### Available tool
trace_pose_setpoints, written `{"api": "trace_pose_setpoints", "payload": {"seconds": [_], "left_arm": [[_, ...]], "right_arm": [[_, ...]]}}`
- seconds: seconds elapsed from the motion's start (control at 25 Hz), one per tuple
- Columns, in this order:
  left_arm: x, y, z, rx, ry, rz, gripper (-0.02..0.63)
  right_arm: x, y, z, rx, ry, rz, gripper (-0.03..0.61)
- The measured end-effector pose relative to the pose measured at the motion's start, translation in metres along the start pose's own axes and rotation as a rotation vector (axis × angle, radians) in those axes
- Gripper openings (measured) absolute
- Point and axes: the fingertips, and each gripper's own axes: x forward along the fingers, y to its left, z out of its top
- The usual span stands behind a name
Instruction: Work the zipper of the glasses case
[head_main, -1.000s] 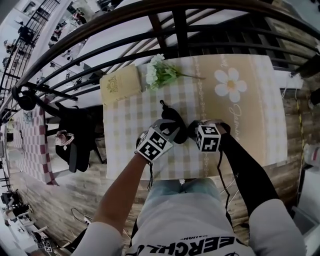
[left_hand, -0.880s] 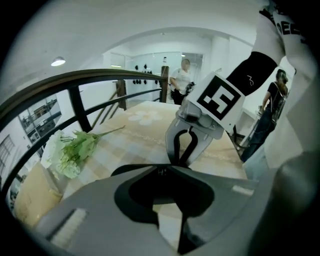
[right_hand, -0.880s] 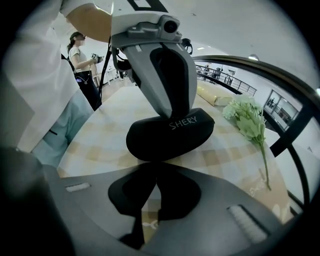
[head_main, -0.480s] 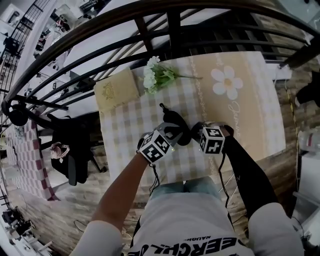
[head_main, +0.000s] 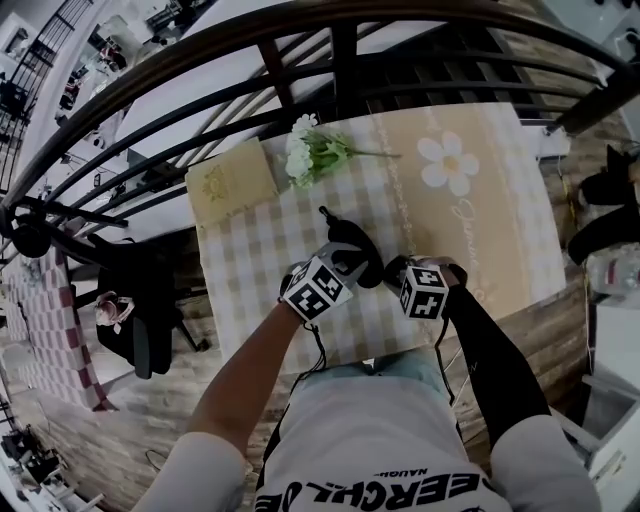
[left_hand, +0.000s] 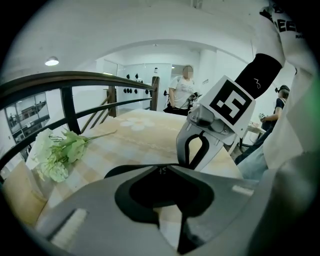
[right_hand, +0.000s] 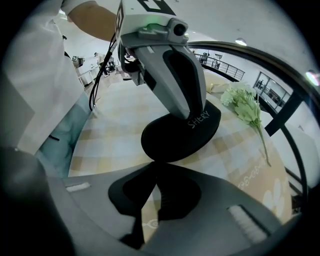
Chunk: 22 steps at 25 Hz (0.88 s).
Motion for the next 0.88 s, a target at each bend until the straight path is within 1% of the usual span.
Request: {"api": "trace_pose_setpoints", "payload": {"seconds": [0.12,0.32,0.48,0.64,0.88], "left_arm": [[0.001,0.001,0.002,-0.005,-0.013,0.009,0.054],[0.003,0.002,0.005,-0.037,-0.042,0.038,0.052],[0.003,0.001,0.009,-0.014,-0.017,0.043,0.049],[0.005,0.002,0.013,0.006,-0.009,0.052,0.049],[0.014,0.014,0.032,0.010,-0.015,0.076,0.049]], "right_arm": [[0.001,0.004,0.001,0.032,-0.006,-0.005,0.034],[0.001,0.007,0.000,0.052,-0.011,0.001,0.032],[-0.004,0.001,-0.005,0.076,-0.025,-0.017,0.032],[-0.014,-0.016,-0.018,0.107,-0.032,-0.055,0.032],[-0.027,-0.058,-0.038,0.107,-0.029,-0.122,0.031]]}}
